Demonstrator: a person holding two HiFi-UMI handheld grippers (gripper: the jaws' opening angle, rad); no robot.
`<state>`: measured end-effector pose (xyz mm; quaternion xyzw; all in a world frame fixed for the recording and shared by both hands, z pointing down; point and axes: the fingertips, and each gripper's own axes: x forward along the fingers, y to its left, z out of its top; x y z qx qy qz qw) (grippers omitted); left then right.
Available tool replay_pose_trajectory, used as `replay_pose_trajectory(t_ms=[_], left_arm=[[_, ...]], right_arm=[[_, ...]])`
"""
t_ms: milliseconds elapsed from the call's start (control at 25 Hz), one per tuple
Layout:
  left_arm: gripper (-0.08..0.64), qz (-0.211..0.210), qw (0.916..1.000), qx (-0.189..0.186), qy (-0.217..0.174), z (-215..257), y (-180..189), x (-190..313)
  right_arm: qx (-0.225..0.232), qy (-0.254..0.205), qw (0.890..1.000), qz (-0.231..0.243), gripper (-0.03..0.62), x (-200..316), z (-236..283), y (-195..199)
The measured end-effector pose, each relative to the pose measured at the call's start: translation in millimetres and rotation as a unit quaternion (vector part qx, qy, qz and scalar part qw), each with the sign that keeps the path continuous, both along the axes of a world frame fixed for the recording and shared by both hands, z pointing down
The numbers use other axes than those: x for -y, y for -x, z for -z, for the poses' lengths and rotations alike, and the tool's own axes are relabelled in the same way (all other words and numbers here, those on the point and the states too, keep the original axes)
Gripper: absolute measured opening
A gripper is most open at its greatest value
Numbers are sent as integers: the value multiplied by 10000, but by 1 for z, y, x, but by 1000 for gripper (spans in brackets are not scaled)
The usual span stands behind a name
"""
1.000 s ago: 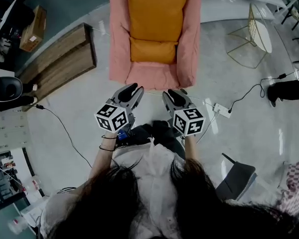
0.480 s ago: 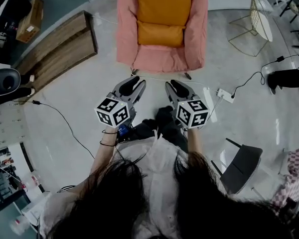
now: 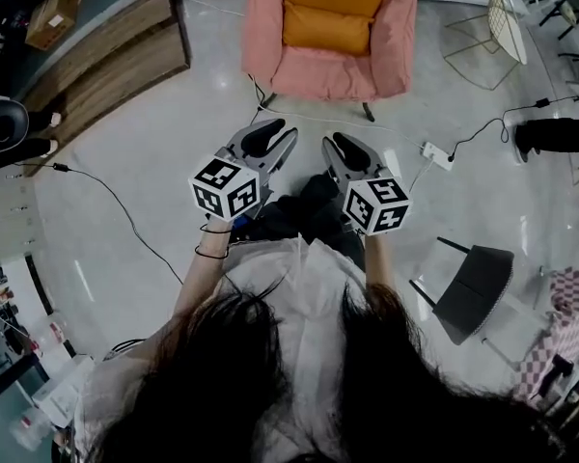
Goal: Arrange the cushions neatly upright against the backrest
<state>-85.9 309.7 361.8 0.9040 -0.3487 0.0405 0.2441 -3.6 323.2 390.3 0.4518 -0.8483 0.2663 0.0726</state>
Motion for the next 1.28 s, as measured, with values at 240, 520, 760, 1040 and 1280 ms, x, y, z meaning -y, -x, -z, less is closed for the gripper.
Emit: replay_pose_trajectory(t_ms=[240,520,760,1040,1280], left_arm=[[127,-125,9998,-30,-118,4,4,-20],[127,-155,9994,-30,-313,14,1,-24],[127,-38,9991,-18,-423,23,8,-23],[127,217,9982,-75,-561,35,22,-12],[127,291,9977,-54,-605,31,24,-9]], right_arm=[[-53,-128,9999,-58,89,-22,9,10],[-69,-275,9996,-94,84,-26,20,6],[-124,-349,9993,-34,84,-29,22,6],[-206,-430,9988,-65,84,-34,26,2],[-231,-432,9987,-127,84,-38,19,-5]])
